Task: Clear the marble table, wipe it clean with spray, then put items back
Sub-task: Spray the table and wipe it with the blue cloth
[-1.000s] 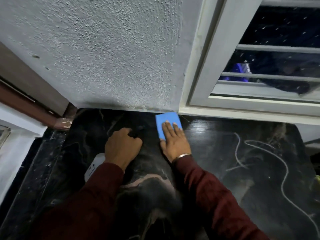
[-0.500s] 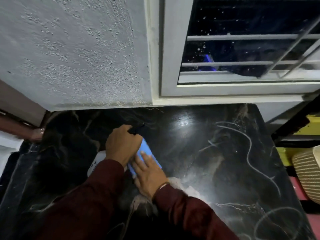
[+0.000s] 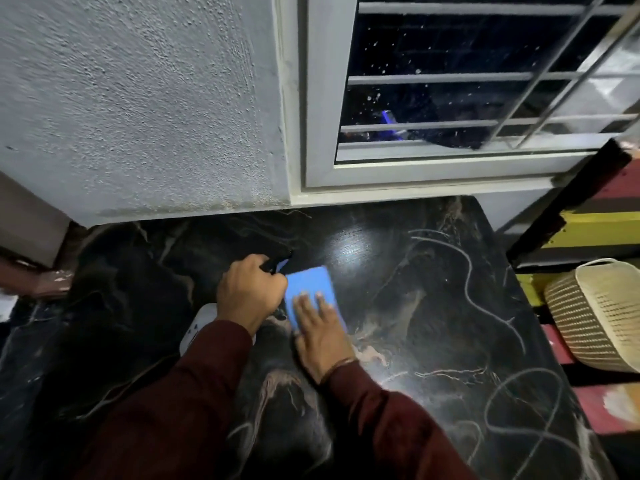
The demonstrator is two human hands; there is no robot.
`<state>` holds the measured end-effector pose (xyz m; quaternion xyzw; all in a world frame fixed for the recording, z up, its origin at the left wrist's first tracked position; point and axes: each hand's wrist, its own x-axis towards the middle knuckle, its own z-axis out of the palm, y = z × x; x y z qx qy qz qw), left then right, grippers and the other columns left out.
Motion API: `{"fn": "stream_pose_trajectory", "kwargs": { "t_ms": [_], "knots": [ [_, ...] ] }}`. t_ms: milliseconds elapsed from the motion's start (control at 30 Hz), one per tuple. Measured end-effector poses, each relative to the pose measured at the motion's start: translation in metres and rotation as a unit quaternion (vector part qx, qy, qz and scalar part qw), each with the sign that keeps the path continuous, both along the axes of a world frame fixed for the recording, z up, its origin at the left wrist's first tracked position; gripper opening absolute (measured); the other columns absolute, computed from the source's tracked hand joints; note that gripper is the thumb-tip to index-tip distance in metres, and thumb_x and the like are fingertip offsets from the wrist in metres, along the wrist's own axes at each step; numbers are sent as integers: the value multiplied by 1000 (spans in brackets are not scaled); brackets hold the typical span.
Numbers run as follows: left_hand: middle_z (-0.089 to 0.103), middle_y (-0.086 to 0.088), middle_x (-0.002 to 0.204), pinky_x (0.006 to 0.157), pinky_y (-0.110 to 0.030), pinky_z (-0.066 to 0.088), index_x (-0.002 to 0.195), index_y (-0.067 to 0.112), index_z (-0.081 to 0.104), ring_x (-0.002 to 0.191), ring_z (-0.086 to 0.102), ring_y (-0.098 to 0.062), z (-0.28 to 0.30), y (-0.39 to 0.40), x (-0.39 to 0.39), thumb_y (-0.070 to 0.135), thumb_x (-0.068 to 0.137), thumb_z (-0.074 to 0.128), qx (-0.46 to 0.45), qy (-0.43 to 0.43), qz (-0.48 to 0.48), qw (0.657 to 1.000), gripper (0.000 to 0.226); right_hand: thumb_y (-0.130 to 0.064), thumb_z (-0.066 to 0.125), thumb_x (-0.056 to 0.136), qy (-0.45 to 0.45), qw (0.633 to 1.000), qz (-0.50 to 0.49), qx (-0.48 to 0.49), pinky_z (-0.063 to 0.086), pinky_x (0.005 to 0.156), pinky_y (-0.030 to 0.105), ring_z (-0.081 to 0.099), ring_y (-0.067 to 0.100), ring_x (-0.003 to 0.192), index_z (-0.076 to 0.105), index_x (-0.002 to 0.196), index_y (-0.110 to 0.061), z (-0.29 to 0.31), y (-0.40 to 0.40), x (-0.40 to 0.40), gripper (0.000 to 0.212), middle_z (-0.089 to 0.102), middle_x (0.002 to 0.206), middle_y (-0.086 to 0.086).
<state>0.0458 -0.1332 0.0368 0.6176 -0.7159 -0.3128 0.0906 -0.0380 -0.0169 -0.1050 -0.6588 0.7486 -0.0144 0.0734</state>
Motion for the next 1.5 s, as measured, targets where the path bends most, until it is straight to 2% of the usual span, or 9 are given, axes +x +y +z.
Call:
{"fn": "stream_pose_trajectory", "kwargs": {
  "t_ms": [133, 233, 400, 633, 833, 1100, 1333, 1433, 1500],
  "knots": [
    [52, -9, 66, 71, -34, 39, 65, 14, 55, 86, 60, -44, 9, 4, 0, 15, 77, 58, 3, -18, -22, 1000, 12, -37, 40, 80, -36, 988, 150, -15, 36, 110, 41, 42, 27, 134, 37, 144, -18, 12, 38, 0, 67, 44, 146, 1],
    [57, -7, 68, 70, -35, 41, 67, 14, 57, 77, 56, -40, 10, 7, 2, 19, 75, 58, -3, -27, -35, 999, 9, -27, 36, 82, 14, 999, -28, -36, 36, 107, 43, 55, 34, 121, 57, 128, -4, 21, 43, -85, 56, 56, 134, 13],
    [55, -1, 66, 70, -34, 41, 73, 13, 62, 74, 53, -35, 10, 19, 3, 17, 76, 57, 0, -30, -58, 998, 7, -37, 19, 87, -44, 942, -331, 3, 25, 112, 49, 34, 46, 134, 40, 140, 3, 17, 76, -134, 70, 38, 146, 22],
    [69, -17, 110, 85, -38, 50, 107, 13, 67, 104, 63, -40, 13, 43, -30, 26, 81, 57, 21, -67, -99, 993, 30, -28, 42, 82, -57, 996, -59, -26, 33, 110, 43, 43, 33, 132, 46, 139, -10, 14, 86, -40, 60, 48, 143, 9],
    [70, -13, 101, 79, -36, 46, 104, 16, 69, 92, 62, -36, 4, 50, -52, 28, 82, 57, 21, -99, -115, 988, 28, -24, 32, 81, -8, 963, -268, -2, 44, 91, 59, 60, 47, 107, 59, 116, 15, 17, 92, -182, 59, 61, 120, 28],
    [59, -3, 66, 68, -34, 44, 75, 10, 65, 72, 59, -31, -4, 45, -107, 18, 79, 60, 38, -24, -34, 998, 10, -34, 24, 81, -10, 967, -251, 31, 39, 103, 55, 44, 46, 127, 44, 136, 4, 9, 54, -212, 70, 47, 140, 22],
    [68, -11, 80, 70, -32, 41, 77, 15, 67, 73, 55, -32, -9, 31, -148, 19, 79, 58, 2, -26, 35, 999, 10, -41, 36, 92, -110, 992, 60, -14, 34, 109, 48, 39, 32, 134, 49, 135, -25, -1, -10, -136, 47, 47, 143, -3],
    [59, -3, 67, 65, -33, 40, 71, 14, 63, 67, 53, -29, -11, 26, -161, 20, 80, 59, -3, -38, 36, 999, 12, -43, 29, 88, -81, 997, -17, 14, 38, 104, 48, 47, 35, 129, 51, 136, -22, -2, -51, -199, 57, 51, 141, 3],
    [61, -5, 67, 63, -33, 41, 68, 14, 62, 64, 56, -27, -10, 24, -168, 17, 78, 59, 0, -31, 34, 999, 11, -46, 17, 88, -54, 992, -112, 29, 23, 113, 48, 28, 34, 141, 29, 149, -22, 3, -54, -258, 66, 30, 155, 4]
  ]
}}
